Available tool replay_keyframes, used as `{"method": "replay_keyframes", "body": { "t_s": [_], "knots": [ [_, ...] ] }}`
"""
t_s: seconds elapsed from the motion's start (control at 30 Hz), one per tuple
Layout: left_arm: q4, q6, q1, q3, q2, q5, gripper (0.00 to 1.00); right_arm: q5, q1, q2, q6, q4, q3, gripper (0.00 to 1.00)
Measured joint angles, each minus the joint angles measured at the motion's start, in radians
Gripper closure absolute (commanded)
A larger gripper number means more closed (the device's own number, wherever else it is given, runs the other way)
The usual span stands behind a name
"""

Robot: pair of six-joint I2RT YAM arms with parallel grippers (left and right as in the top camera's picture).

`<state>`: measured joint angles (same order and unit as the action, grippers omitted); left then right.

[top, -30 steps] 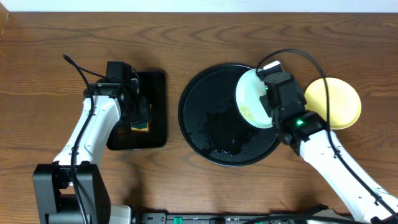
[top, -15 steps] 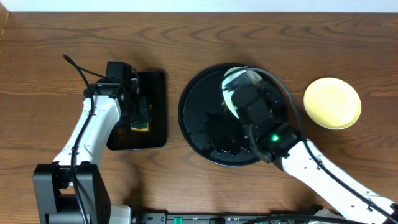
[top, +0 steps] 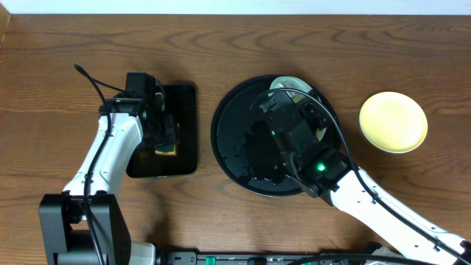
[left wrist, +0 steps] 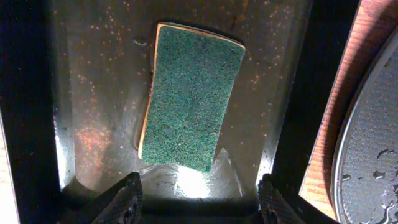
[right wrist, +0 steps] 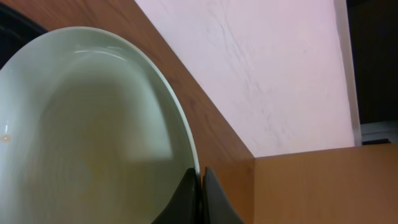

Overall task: Clean dirty plates on tray and stack at the side
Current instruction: 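Lift the mint plate off the round tray with the right gripper, then carry the mint plate right and lower it onto the yellow plate stack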

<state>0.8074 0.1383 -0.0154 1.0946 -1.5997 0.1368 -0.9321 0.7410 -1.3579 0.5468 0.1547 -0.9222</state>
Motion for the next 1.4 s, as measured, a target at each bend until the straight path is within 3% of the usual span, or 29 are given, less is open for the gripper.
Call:
{"method": "replay_keyframes", "body": {
  "t_s": [0.27, 0.6, 0.93, 1.23, 1.4],
  "knots": [
    [0.0, 0.0, 0.0, 0.0, 0.0, 0.0, 0.39, -0.008, -0.003, 0.0, -0.035, 0.004, 0.0, 0.99],
    [0.0, 0.0, 0.0, 0.0, 0.0, 0.0, 0.39, 0.006, -0.161, 0.0, -0.367, 0.125, 0.0, 0.99],
    [0.0, 0.0, 0.0, 0.0, 0.0, 0.0, 0.39, 0.283, -0.526, 0.0, -0.615, 0.242, -0.002, 0.99],
    [0.0, 0.0, 0.0, 0.0, 0.0, 0.0, 0.39, 0.587, -0.909, 0.0, -0.751, 0.259, -0.002, 0.99],
    [0.0, 0.0, 0.0, 0.0, 0.0, 0.0, 0.39, 0.666, -1.049, -0.001, -0.789, 0.259, -0.002, 0.99]
  ]
}}
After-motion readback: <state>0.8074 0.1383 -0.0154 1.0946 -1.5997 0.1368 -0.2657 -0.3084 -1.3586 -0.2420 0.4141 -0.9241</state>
